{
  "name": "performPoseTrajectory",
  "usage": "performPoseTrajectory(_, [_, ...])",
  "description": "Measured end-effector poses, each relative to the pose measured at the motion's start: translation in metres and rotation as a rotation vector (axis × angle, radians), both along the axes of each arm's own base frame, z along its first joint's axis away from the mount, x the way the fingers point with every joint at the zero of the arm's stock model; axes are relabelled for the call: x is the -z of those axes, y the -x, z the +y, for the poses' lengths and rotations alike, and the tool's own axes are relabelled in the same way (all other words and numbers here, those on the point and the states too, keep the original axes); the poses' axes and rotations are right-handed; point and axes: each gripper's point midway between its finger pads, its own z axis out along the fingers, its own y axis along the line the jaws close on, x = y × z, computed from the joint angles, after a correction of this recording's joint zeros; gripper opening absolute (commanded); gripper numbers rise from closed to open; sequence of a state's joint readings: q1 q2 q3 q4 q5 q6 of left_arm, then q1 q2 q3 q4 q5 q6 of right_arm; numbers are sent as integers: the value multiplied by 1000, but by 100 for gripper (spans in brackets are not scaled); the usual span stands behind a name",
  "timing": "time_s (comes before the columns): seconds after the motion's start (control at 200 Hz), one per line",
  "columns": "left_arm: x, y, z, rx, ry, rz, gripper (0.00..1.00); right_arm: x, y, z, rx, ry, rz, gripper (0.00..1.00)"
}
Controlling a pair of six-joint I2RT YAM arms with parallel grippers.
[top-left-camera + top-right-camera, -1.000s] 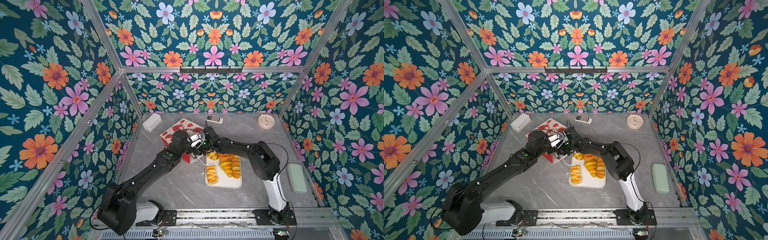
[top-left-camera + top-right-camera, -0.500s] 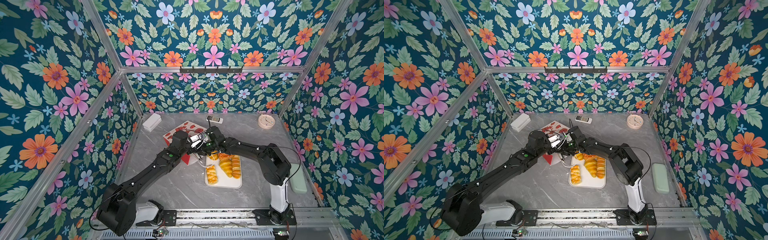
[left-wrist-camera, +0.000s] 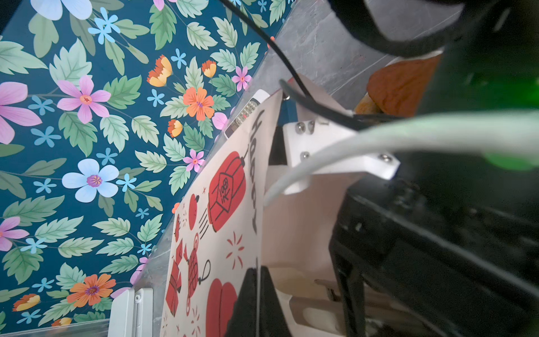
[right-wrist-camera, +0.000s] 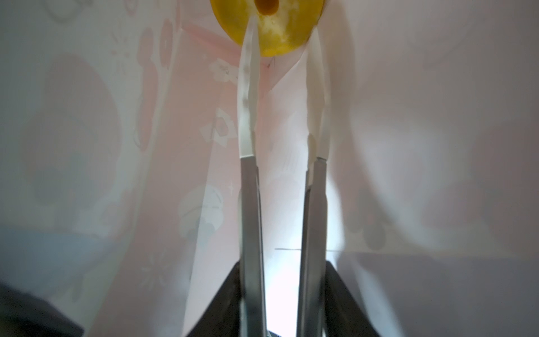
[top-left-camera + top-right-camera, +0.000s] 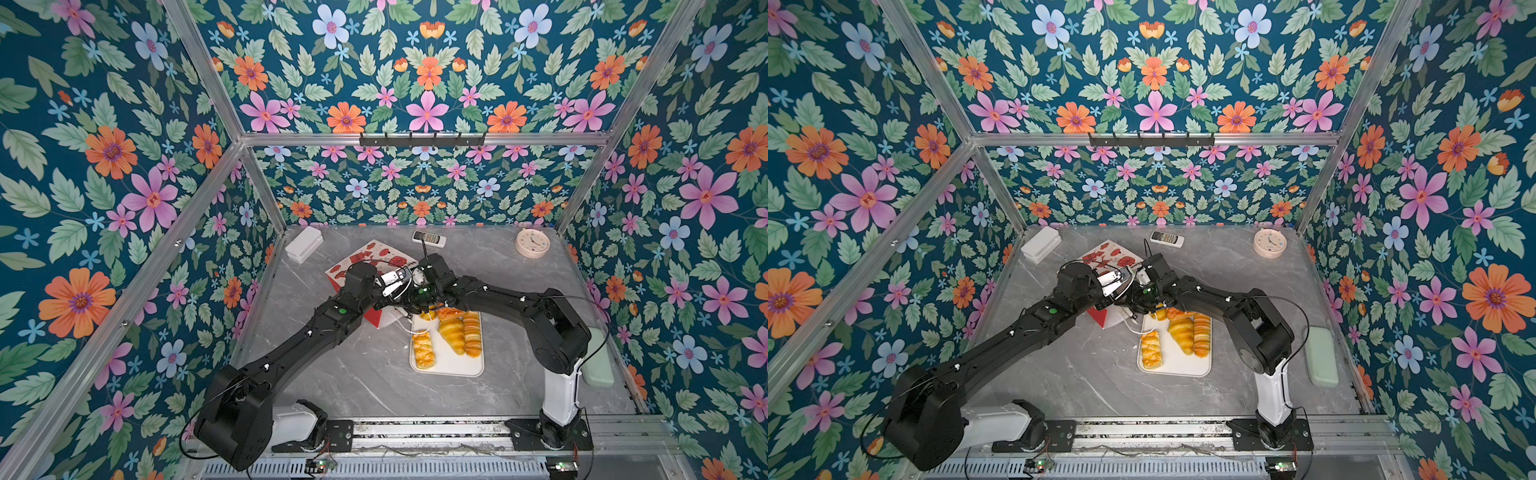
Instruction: Take the fake bread out of the paper bag
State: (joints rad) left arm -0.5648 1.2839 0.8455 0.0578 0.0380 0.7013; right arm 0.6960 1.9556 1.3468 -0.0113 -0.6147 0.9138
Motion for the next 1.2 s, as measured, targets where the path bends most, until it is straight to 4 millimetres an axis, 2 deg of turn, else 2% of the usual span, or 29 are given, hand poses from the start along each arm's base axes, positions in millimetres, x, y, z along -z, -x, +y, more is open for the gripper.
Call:
performPoseTrajectory(0.245, [1, 0, 0, -1, -2, 4, 0, -7, -13, 4, 12, 6, -34, 46])
performPoseTrajectory(0.505, [-1, -2, 0, -6, 2, 7, 0, -3, -25, -1, -15, 104, -135, 45])
performPoseTrajectory(0.695, [-3, -4, -2, -6, 5, 4, 0, 1, -21, -6, -44, 183, -175, 45])
performPoseTrajectory(0.975, [-5, -9, -5, -4, -2, 3, 0, -3, -4, -4, -88, 260, -239, 44])
performPoseTrajectory(1.2, [-6, -9, -5, -8, 4, 7, 0, -6, -5, -3, -88, 270, -262, 44])
